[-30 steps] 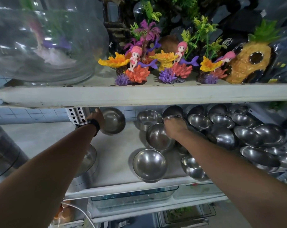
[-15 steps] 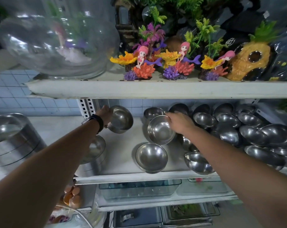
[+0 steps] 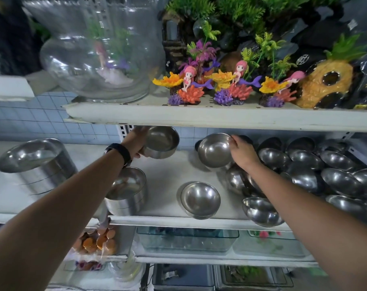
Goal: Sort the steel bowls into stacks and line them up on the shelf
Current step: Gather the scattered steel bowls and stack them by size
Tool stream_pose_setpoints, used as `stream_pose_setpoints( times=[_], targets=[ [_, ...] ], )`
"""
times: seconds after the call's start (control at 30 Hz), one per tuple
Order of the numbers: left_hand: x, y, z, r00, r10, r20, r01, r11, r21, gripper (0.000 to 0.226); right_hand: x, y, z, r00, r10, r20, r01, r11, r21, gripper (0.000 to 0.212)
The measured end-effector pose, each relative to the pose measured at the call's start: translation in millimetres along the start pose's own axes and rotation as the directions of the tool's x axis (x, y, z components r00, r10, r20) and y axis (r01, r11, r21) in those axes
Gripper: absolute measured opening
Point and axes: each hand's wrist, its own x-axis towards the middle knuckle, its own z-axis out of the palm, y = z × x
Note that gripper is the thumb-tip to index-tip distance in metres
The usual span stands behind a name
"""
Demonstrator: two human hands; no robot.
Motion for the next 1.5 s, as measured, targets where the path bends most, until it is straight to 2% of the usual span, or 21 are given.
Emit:
stream_pose_setpoints(
  times=[0.17, 0.47, 0.7, 0.87, 0.97, 1.13, 1.3, 1.5],
  targets=[
    [-24, -1, -14, 0.997, -0.061, -0.037, 0.053, 0.984, -0.172, 0.043, -2, 0, 2, 0.998, 0.06, 0.026, -0.063, 0.982, 0.176, 0.05],
    [-62, -2, -30, 0.98, -0.156, -0.125, 0.118, 0.957, -0.267, 0.051, -7, 1, 11, 0.991, 0.116, 0.061, -0.129, 0.939, 0.32, 0.049],
    [-93, -3, -43, 0.952, -0.212, -0.22, 0.145, 0.948, -0.283, 0.047, 2, -8, 8, 0.983, 0.115, 0.146, -0.163, 0.907, 0.389, 0.049],
    [-101, -9, -50, 0.935, -0.255, -0.248, 0.194, 0.949, -0.248, 0.054, -18, -36, 3, 0.97, 0.148, 0.192, -0.222, 0.862, 0.455, 0.034],
    [-102, -22, -54, 0.944, -0.229, -0.239, 0.174, 0.957, -0.231, 0.058, -26, -40, 11, 0.958, 0.162, 0.235, -0.26, 0.834, 0.487, 0.041],
    [-98, -40, -64, 0.956, -0.181, -0.231, 0.124, 0.963, -0.24, 0.059, -42, -58, 29, 0.951, 0.198, 0.237, -0.298, 0.789, 0.537, 0.033],
    [-100, -52, -75, 0.972, -0.12, -0.2, 0.069, 0.966, -0.247, 0.044, -54, -87, 48, 0.943, 0.24, 0.232, -0.333, 0.735, 0.591, 0.039],
    [-95, -74, -80, 0.981, -0.105, -0.161, 0.064, 0.968, -0.243, 0.056, -67, -122, 57, 0.938, 0.259, 0.23, -0.346, 0.723, 0.597, 0.028]
  ],
)
